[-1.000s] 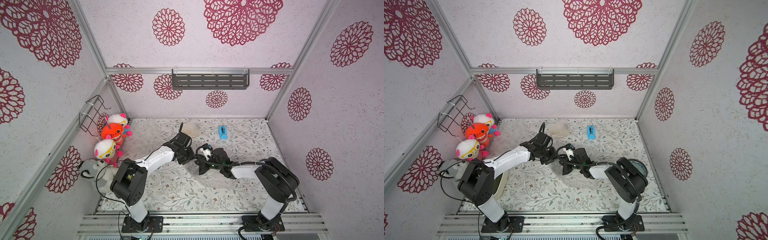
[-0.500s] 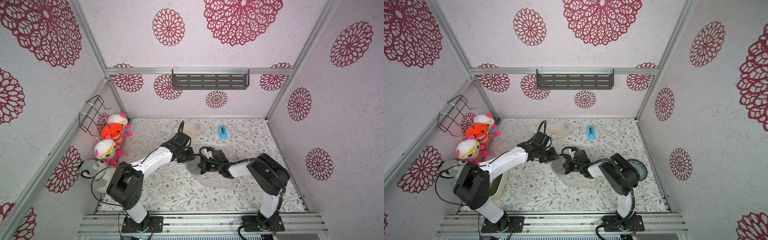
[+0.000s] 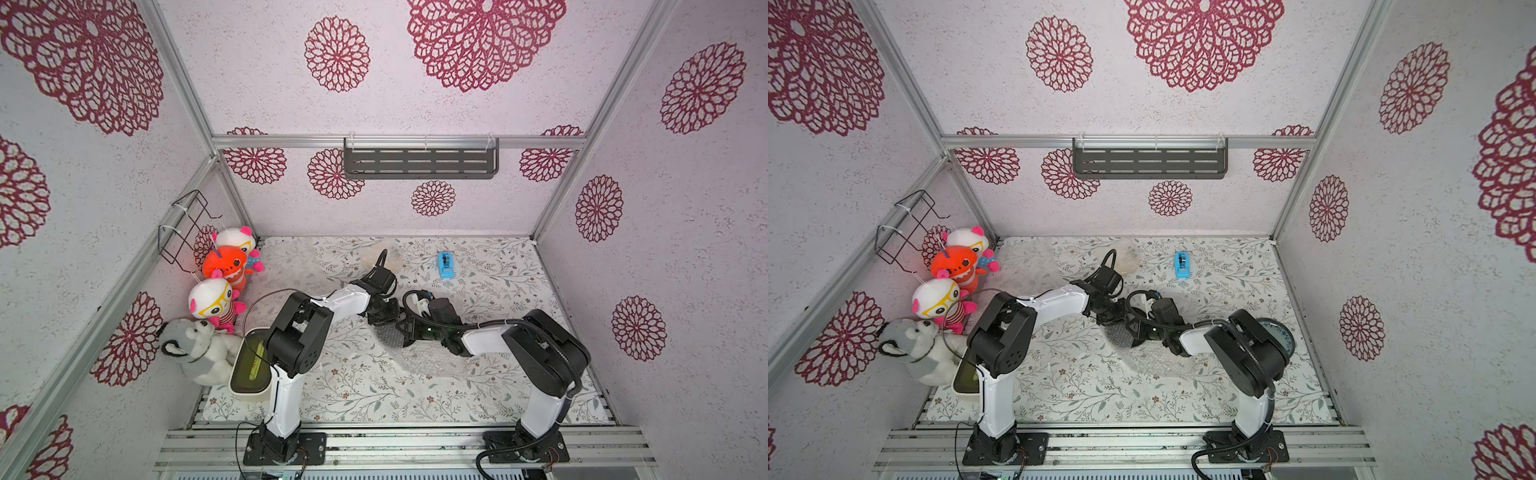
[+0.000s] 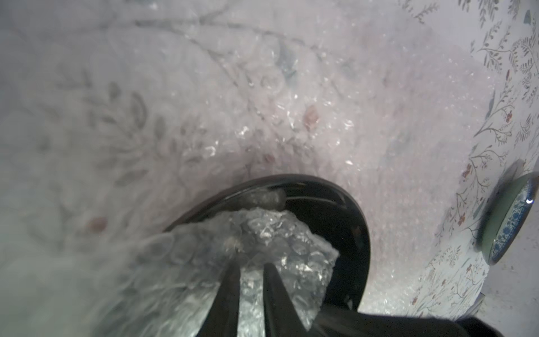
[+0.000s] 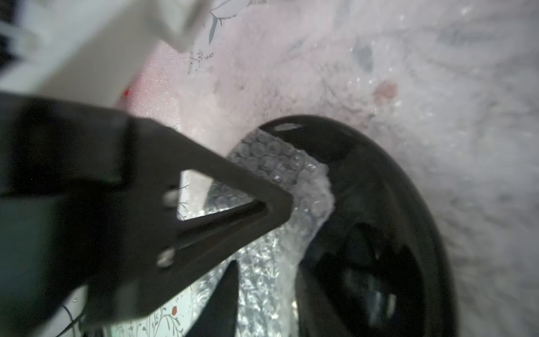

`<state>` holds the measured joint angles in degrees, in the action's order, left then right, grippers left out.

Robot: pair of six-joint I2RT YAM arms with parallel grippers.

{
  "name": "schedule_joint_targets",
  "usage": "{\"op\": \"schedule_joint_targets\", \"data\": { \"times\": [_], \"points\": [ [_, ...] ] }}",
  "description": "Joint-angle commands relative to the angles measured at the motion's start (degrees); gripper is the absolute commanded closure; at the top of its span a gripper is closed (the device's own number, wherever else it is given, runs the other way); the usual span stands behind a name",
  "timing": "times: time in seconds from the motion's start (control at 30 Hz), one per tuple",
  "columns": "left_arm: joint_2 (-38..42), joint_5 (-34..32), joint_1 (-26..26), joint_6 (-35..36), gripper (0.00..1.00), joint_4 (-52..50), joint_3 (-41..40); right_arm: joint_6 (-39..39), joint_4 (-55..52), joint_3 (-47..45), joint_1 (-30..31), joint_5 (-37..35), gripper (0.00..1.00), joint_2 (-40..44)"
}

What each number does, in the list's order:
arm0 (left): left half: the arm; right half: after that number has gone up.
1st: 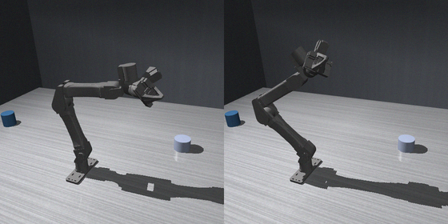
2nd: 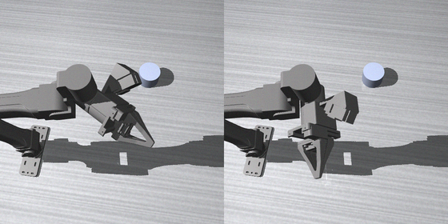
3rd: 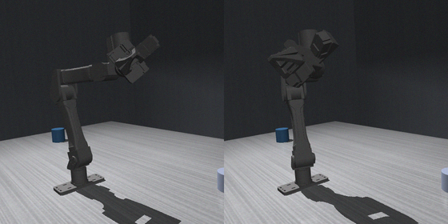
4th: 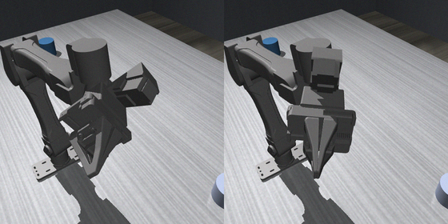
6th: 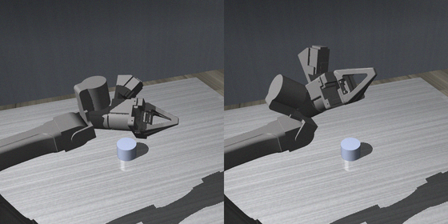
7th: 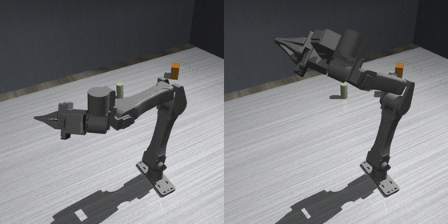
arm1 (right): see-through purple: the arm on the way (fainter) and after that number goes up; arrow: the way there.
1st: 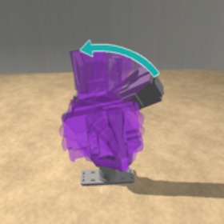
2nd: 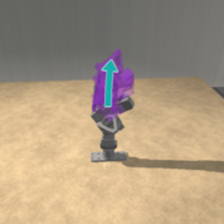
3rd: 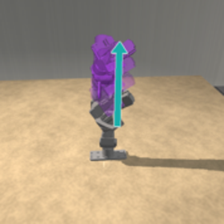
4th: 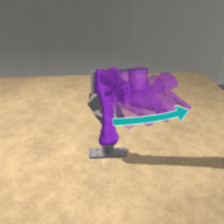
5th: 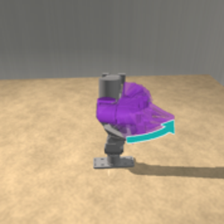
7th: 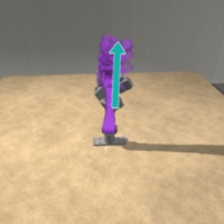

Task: Wrap dinner plates in bubble wrap
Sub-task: Wrap the plate in the bubble wrap.

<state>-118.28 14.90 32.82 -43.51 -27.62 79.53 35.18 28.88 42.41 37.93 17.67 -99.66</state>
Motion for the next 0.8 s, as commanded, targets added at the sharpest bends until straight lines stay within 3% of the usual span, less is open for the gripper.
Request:
{"op": "schedule_joint_targets", "data": {
  "times": [0.0, 0.07, 0.2, 0.37, 0.43, 0.57, 0.77],
  "points": [
    [-2.7, -0.7, 0.0, -1.0, 0.83, 1.6, -0.2, -16.4, -7.7, -1.7, -0.1, -4.2, 0.48, 11.1],
    [-2.5, -1.1, 0.0, -1.7, 0.84, 2.2, -1.6, -27.1, -13.4, -3.4, 0.9, -6.6, 0.45, 17.6],
    [-1.5, -0.9, -0.3, -2.4, 0.83, 3.4, -3.8, -47.2, -19.3, -7.5, 3.9, -3.0, 0.50, 25.5],
    [-1.2, -0.1, -0.3, -3.1, 0.86, 4.5, -5.5, -51.2, -17.2, -5.8, 8.1, -7.3, 0.83, 21.7],
    [-1.2, 0.4, -0.4, -3.2, 0.89, 4.8, -5.9, -54.1, -15.8, -4.2, 10.1, -8.1, 0.91, 18.4],
    [-1.1, 1.1, -0.4, -3.2, 0.94, 5.3, -6.4, -62.9, -18.4, 1.0, 14.2, -10.0, 0.98, 10.9],
    [-0.5, 0.9, -0.4, -2.5, 1.00, 5.2, -6.9, -67.8, -26.3, 3.1, 16.8, -16.3, 1.00, 5.4]
  ]
}}
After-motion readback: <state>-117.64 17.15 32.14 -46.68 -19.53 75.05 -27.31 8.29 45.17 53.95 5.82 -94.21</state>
